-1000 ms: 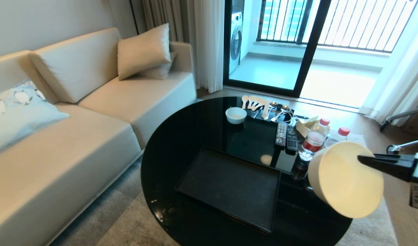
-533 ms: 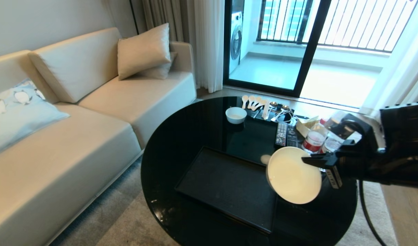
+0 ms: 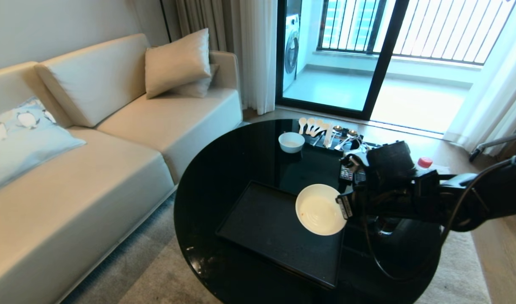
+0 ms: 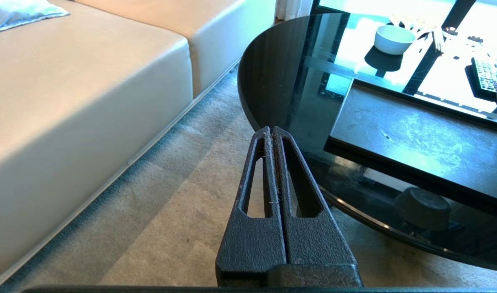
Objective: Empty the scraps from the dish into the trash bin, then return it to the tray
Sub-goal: Put the bowl back to the table
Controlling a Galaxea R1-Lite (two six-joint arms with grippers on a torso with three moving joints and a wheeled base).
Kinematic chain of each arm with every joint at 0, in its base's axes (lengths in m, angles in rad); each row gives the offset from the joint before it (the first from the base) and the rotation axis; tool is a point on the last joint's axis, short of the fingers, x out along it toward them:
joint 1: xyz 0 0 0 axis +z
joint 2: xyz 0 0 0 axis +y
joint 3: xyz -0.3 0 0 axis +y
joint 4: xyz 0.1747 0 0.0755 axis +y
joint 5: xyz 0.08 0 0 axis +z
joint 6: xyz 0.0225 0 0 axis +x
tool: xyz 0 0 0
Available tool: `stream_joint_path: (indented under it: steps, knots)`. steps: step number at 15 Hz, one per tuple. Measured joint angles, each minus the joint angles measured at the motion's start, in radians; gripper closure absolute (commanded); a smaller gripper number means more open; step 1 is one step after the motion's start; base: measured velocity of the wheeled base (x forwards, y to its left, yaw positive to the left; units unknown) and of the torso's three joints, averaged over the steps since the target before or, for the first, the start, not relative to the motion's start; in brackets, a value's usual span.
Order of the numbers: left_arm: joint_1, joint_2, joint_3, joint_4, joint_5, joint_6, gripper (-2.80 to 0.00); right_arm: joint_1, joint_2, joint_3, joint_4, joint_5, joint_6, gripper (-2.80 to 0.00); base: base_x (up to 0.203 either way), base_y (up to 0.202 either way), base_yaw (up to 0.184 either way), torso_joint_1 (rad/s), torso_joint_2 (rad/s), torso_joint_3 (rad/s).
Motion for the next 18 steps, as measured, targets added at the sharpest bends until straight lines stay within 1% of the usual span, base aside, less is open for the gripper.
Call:
stream_joint_path:
  steps: [3,7,9,14,18]
  knots:
    - [0.000,0.000,0.000,0.000,0.000,0.000,0.00,0.004,0.106,-0.074,0.006,-0.028,0.057,0.00,0.000,0.000,0.000,0.000,0.00,0.000]
    - [0.000,0.000,0.000,0.000,0.000,0.000,0.00,0.005,0.200,-0.162,0.068,-0.031,0.141,0.00,0.000,0.000,0.000,0.000,0.00,0.000]
    - [0.000,0.000,0.000,0.000,0.000,0.000,0.00,0.005,0.243,-0.200,0.074,-0.032,0.160,0.00,0.000,0.000,0.000,0.000,0.00,0.000]
    - [0.000,0.000,0.000,0.000,0.000,0.000,0.00,0.002,0.311,-0.221,0.073,-0.030,0.165,0.00,0.000,0.000,0.000,0.000,0.00,0.000]
    - [0.000,0.000,0.000,0.000,0.000,0.000,0.00,0.000,0.350,-0.231,0.072,-0.031,0.246,0.00,0.000,0.000,0.000,0.000,0.00,0.000]
